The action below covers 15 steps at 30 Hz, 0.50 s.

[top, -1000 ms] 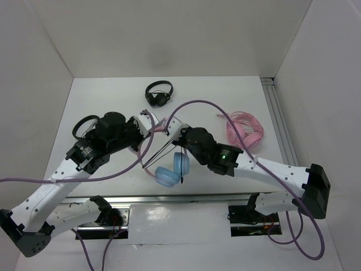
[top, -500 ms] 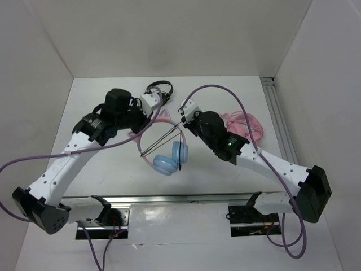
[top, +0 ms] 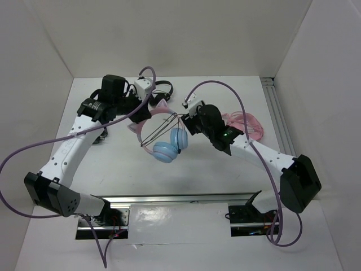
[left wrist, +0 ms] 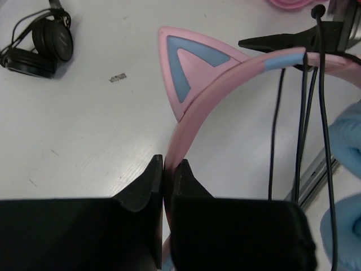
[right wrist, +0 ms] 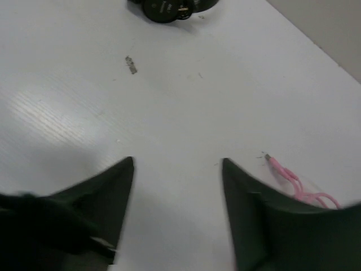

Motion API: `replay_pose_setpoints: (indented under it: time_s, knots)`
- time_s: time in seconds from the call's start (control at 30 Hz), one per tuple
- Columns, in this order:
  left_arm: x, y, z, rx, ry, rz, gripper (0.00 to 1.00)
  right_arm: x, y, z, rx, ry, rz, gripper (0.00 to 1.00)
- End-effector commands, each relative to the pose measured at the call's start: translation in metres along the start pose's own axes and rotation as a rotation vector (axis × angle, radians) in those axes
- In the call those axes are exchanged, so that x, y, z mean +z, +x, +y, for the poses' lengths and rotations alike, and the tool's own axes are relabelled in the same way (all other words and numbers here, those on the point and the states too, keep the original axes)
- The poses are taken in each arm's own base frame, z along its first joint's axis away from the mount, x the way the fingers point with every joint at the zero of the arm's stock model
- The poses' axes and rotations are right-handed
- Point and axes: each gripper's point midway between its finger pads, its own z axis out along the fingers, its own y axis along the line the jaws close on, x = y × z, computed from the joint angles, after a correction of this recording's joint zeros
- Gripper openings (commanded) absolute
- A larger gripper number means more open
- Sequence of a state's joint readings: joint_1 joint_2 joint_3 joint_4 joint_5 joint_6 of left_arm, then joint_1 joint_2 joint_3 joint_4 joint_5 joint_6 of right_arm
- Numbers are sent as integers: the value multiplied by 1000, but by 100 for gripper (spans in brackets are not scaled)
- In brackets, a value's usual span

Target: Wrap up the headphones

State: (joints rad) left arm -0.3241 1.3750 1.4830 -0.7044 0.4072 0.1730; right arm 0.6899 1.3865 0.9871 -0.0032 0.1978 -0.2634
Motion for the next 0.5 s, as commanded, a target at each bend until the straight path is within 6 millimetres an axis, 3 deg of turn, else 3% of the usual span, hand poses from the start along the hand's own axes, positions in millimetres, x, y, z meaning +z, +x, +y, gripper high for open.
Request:
replay_pose_setpoints:
  time_s: [0.0,0.07,0.13,0.17,0.47]
  knots:
    - [-6,-30,-8,-46,70,-99,0,-1,-26,-4,69,-6,-91,80]
    - [-5,-31,10,-101,-20,-106,0,-4,-32,-13,88,21,-106,84]
    - [2,-28,24,-155,-64,-97,0,-11,-30,-19,127,43,-110,98]
    - [2,-33,31,-161,-99,-118,0,-12,-27,-23,131,52,-108,100]
    - [23,-56,82,-345,-250,-161,0,-25,2,-29,211,121,-41,100]
